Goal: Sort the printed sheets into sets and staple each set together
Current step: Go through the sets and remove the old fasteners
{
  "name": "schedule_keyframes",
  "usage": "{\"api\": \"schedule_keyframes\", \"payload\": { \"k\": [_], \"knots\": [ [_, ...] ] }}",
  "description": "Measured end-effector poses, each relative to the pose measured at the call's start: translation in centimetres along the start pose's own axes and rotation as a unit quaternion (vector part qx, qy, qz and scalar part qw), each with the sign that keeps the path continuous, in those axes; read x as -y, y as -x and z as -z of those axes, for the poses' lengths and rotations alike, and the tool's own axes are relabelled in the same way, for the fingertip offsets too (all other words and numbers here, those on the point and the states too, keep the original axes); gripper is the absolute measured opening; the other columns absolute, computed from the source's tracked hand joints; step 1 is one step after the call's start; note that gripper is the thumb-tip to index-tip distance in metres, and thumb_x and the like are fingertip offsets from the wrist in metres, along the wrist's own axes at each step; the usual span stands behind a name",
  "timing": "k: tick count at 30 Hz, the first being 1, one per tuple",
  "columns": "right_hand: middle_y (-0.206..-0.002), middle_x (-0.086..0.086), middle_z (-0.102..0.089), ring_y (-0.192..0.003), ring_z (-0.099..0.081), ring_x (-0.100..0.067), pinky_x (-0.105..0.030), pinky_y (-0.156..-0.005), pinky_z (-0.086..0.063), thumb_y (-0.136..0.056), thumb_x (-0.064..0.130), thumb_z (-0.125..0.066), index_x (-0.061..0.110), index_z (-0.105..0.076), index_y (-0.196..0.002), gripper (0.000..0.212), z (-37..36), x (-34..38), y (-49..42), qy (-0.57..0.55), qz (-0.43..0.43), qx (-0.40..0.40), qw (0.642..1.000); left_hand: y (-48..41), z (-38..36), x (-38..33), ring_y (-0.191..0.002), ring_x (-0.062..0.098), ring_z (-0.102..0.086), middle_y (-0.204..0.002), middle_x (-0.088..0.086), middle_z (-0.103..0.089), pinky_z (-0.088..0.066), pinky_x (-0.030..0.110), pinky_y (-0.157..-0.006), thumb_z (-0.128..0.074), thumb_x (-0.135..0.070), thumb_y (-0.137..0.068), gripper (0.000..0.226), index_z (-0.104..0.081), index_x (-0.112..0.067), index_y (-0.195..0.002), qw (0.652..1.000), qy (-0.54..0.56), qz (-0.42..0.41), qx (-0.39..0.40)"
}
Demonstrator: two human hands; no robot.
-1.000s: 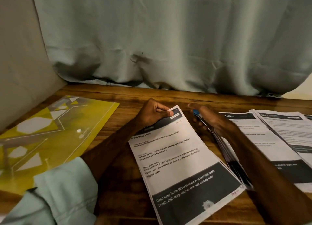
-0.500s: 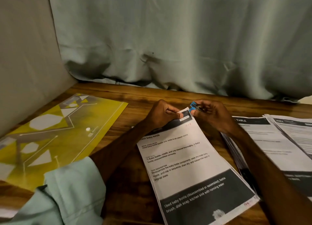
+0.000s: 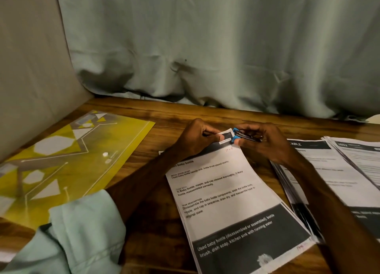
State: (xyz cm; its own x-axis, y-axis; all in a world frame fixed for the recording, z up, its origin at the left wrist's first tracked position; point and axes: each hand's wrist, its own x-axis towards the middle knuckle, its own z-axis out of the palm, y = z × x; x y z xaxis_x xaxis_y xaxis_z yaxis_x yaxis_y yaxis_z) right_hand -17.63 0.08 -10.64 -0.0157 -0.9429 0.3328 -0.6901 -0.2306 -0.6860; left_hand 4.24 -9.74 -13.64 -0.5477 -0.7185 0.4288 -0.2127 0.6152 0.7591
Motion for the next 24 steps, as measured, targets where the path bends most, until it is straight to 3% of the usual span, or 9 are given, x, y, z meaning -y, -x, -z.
{"api": "schedule_keyframes", "payload": {
  "k": [4,10,17,22,24],
  "knots": [
    [-0.1,0.01,-0.077,-0.094,-0.073,-0.007,-0.026,-0.082,-0.061,-0.06,0.043,-0.088,0.026,-0.076,-0.105,0.049,0.3,0.2,0.0,-0.028,-0.005,-0.017,0.999,0.0,0.0,-0.1,-0.075,0.013,-0.075,-0.095,0.005,-0.08,-0.063,0.035,-0.071,-0.076,-0.016,-0.092,0.018,-0.08,-0.007,-0.107,1.0,-0.019,-0.011,0.0],
    [-0.097,0.014,-0.077,-0.088,-0.073,-0.001,-0.016,-0.071,-0.058,-0.058,0.045,-0.086,0.029,-0.076,-0.101,0.047,0.7,1.4,0.5,-0.032,-0.005,-0.005,0.999,0.0,0.1,0.0,-0.076,0.014,-0.075,-0.097,0.005,-0.08,-0.062,0.045,-0.073,-0.074,-0.018,-0.093,0.018,-0.079,-0.008,-0.107,1.0,-0.025,-0.009,0.01],
    [-0.105,0.01,-0.077,-0.095,-0.072,-0.004,-0.019,-0.078,-0.059,-0.054,0.05,-0.086,0.025,-0.076,-0.109,0.062,0.6,1.1,0.4,-0.066,0.005,-0.023,0.998,0.1,0.2,-0.1,-0.08,0.011,-0.076,-0.097,0.0,-0.08,-0.061,0.045,-0.073,-0.075,-0.021,-0.093,0.017,-0.081,-0.013,-0.106,0.999,-0.018,-0.034,-0.007],
    [-0.108,0.008,-0.074,-0.094,-0.071,-0.006,-0.019,-0.079,-0.058,-0.069,0.039,-0.084,0.026,-0.069,-0.118,0.053,0.8,0.5,-0.2,-0.083,-0.029,-0.058,0.994,0.2,0.3,0.0,-0.08,0.012,-0.077,-0.096,-0.001,-0.08,-0.061,0.045,-0.076,-0.074,-0.021,-0.094,0.016,-0.082,-0.013,-0.105,1.0,-0.008,-0.029,0.001],
    [-0.103,-0.001,-0.075,-0.084,-0.072,-0.012,-0.022,-0.066,-0.058,-0.082,0.03,-0.08,0.019,-0.062,-0.122,0.046,0.6,0.2,-0.2,-0.141,-0.075,-0.061,0.985,0.2,0.3,0.0,-0.08,0.012,-0.077,-0.096,0.0,-0.08,-0.061,0.045,-0.076,-0.074,-0.02,-0.093,0.016,-0.082,-0.011,-0.105,1.0,0.0,-0.028,-0.002]
  ]
}}
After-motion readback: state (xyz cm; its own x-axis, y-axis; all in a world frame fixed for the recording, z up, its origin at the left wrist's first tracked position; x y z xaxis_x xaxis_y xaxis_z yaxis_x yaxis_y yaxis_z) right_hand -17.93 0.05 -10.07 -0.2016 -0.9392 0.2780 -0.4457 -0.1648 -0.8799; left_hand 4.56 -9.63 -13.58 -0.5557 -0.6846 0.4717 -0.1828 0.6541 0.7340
